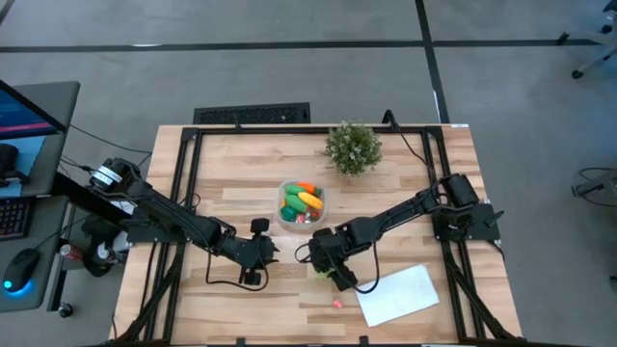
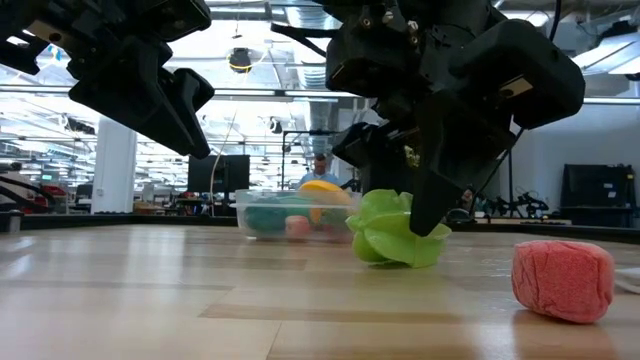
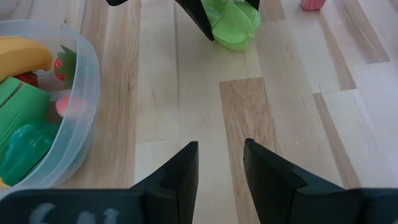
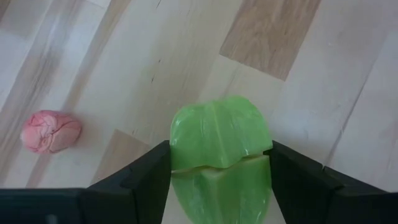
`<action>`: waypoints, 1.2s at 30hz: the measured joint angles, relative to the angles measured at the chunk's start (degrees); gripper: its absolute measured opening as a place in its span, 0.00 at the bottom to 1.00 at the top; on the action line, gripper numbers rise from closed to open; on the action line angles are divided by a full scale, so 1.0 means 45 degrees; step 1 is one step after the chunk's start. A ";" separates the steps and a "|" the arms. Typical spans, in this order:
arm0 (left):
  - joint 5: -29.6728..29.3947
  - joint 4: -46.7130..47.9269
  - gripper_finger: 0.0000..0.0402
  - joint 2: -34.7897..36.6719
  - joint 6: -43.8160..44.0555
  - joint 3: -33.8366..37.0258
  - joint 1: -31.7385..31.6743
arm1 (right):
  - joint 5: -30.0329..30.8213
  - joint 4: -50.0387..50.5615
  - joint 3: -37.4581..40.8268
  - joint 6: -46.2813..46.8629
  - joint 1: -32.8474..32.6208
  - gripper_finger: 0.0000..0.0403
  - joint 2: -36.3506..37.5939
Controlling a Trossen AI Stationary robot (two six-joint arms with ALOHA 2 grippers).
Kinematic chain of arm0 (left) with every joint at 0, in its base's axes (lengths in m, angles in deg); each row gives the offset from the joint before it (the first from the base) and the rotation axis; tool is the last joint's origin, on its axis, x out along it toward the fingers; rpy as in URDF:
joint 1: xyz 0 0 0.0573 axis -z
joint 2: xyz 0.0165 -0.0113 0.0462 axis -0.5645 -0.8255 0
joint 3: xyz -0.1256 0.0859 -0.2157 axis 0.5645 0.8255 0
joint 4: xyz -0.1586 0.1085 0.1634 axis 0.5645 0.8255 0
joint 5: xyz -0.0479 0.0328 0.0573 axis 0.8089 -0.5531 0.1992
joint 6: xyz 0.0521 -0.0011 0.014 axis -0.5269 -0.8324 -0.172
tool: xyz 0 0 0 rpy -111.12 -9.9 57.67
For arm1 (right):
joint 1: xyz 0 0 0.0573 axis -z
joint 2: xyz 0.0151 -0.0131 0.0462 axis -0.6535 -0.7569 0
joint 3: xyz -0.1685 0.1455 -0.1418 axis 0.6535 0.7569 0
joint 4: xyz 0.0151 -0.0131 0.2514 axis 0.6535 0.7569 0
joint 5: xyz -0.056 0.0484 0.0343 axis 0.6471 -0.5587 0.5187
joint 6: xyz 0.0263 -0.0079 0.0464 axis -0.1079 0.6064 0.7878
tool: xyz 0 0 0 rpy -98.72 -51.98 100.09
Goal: Pick and placing Produce into tupperware
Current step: Put the green starfruit into the transparent container
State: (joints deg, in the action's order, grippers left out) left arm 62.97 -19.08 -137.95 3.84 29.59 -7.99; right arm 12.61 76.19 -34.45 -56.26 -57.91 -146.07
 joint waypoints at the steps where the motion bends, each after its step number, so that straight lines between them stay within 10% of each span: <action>1: 0.0000 0.0000 0.29 0.0002 0.0000 0.0000 0.0000 | 0.0002 0.0082 0.0000 0.0032 0.0000 0.58 0.0018; 36: 0.0005 0.0034 0.29 0.0002 0.0000 0.0000 0.0005 | 0.1641 0.5394 -0.3442 -0.0326 0.0654 0.58 0.0004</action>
State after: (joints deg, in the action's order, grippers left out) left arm 62.99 -18.92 -137.94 3.84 29.59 -7.97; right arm 20.00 100.46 -49.94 -57.73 -54.96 -146.05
